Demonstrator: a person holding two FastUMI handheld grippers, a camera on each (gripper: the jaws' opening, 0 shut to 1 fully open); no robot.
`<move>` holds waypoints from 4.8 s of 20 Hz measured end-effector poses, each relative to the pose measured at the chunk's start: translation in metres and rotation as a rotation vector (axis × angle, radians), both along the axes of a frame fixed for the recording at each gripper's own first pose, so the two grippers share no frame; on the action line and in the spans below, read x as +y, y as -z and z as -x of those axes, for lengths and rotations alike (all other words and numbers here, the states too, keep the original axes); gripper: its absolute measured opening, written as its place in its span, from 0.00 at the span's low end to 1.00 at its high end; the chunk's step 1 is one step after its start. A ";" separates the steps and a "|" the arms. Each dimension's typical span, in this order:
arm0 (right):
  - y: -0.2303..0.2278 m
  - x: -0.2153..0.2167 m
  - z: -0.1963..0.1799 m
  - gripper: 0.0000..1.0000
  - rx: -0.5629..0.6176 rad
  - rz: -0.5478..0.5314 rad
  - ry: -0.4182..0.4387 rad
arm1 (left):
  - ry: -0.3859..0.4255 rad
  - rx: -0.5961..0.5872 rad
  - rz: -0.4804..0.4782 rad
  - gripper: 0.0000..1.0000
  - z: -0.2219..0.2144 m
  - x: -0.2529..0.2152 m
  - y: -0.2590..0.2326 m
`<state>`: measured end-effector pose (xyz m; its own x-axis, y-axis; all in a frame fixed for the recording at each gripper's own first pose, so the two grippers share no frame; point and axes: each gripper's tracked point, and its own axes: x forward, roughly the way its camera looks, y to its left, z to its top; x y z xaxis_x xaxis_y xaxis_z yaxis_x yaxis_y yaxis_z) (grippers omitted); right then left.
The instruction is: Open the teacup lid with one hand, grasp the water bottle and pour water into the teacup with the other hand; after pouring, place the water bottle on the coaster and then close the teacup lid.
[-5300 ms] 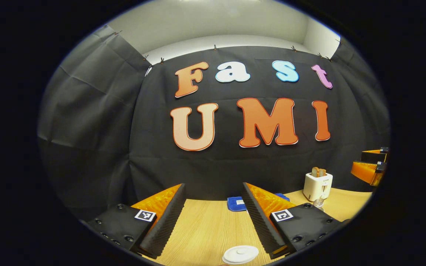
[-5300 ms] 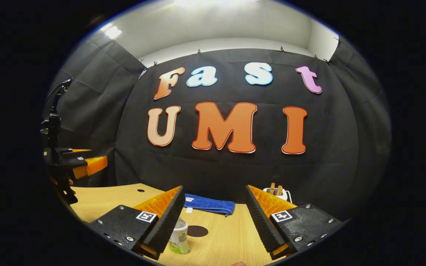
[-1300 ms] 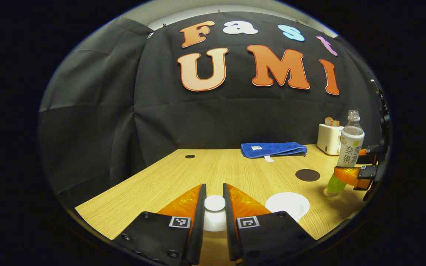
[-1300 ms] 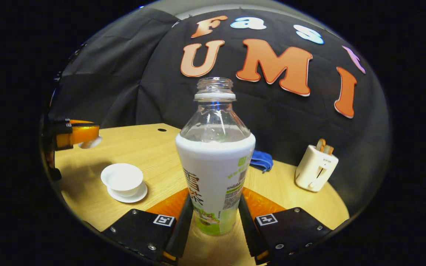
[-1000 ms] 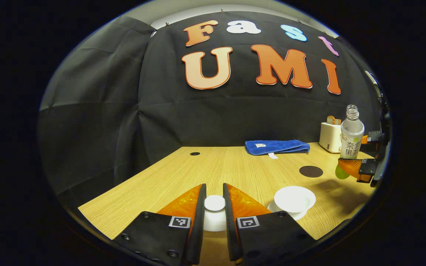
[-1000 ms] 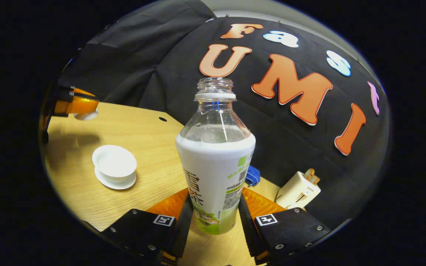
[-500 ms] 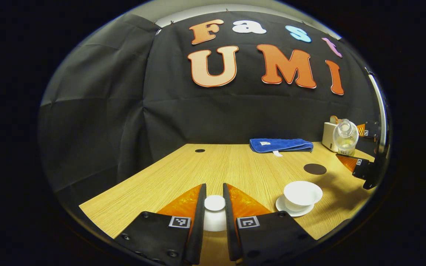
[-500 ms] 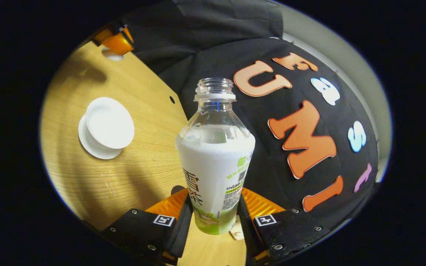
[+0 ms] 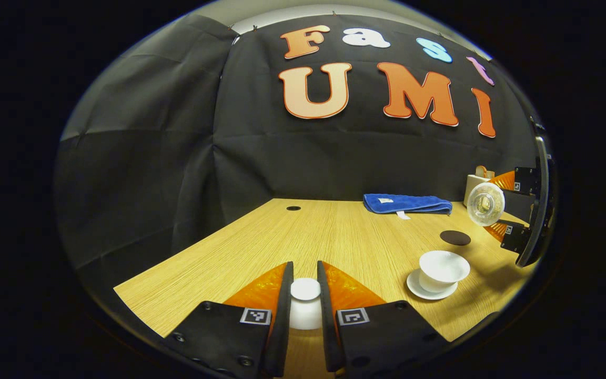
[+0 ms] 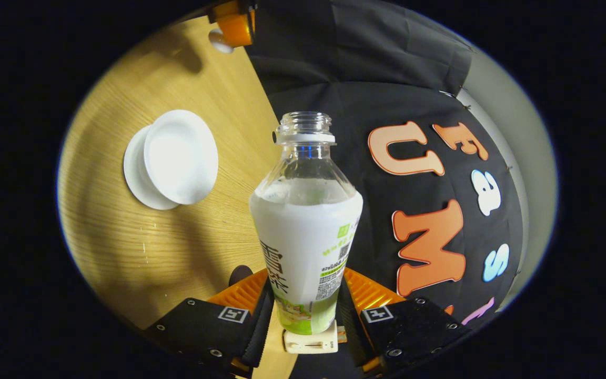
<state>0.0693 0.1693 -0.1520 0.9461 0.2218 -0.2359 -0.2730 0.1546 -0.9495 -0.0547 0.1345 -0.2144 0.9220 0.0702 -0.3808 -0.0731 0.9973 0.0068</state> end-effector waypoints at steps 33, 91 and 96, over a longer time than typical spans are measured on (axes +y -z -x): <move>-0.039 -0.003 -0.037 0.64 -0.364 0.431 -0.142 | -0.011 0.035 0.030 0.31 -0.002 0.014 0.007; 0.077 0.012 -0.005 0.62 0.206 -0.834 0.149 | 0.198 -0.088 0.103 0.31 -0.012 -0.122 -0.059; 0.083 0.021 -0.002 0.62 0.305 -1.103 0.226 | 0.218 -0.096 0.119 0.31 -0.011 -0.147 -0.062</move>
<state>0.0714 0.1900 -0.2349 0.9277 0.2820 -0.2448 -0.3272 0.9297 -0.1693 -0.0433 -0.0123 -0.1525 0.9426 -0.1742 -0.2848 0.1491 0.9829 -0.1078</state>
